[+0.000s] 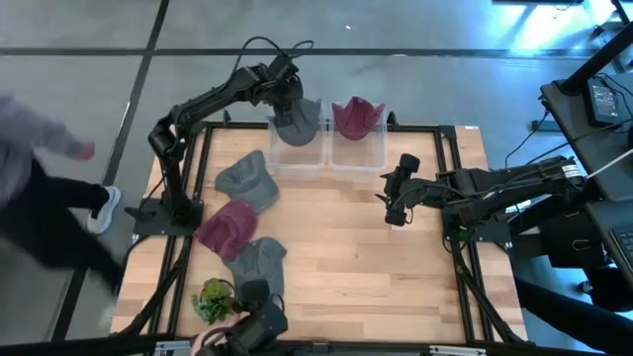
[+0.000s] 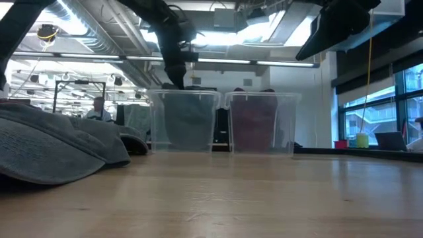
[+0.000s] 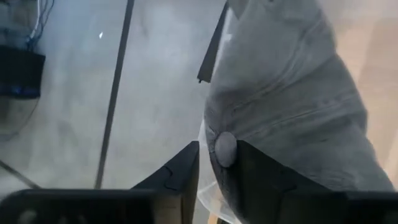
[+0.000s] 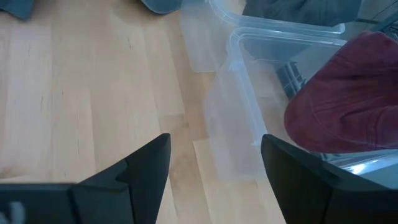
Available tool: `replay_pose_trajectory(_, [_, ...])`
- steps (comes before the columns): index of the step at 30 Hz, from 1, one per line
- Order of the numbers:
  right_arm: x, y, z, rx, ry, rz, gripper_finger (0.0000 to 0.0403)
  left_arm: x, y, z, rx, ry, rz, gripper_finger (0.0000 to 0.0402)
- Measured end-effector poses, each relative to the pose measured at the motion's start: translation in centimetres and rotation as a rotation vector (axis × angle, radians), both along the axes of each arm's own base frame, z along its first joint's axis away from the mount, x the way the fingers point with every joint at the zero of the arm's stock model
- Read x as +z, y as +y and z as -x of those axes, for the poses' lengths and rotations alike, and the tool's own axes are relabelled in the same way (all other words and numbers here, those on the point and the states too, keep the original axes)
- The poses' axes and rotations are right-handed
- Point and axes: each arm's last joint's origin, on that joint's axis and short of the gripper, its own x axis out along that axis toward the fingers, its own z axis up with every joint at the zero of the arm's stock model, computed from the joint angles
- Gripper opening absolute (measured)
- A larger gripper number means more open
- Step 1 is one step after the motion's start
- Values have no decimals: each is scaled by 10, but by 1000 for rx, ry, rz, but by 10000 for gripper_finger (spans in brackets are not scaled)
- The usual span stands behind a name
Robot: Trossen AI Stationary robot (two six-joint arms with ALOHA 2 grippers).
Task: Pick & Place hat
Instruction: Put the bottom right gray cap into the left transparent bin
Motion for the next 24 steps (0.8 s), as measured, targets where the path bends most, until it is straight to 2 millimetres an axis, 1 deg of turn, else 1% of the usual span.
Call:
replay_pose_trajectory(4, [0,0,0,0,0,0,250,0,8,7,40,-43,27,135])
replay_pose_trajectory(10, [0,0,0,0,0,0,250,-4,18,15,98,-50,45,174])
replay_pose_trajectory(15, [0,0,0,-3,-2,-3,250,-10,25,18,119,-38,57,189])
replay_pose_trajectory(21, [0,0,0,-5,-4,-6,250,-10,27,20,157,-53,65,198])
replay_pose_trajectory(24, [0,0,0,-5,-4,-6,250,-5,25,22,175,-75,61,198])
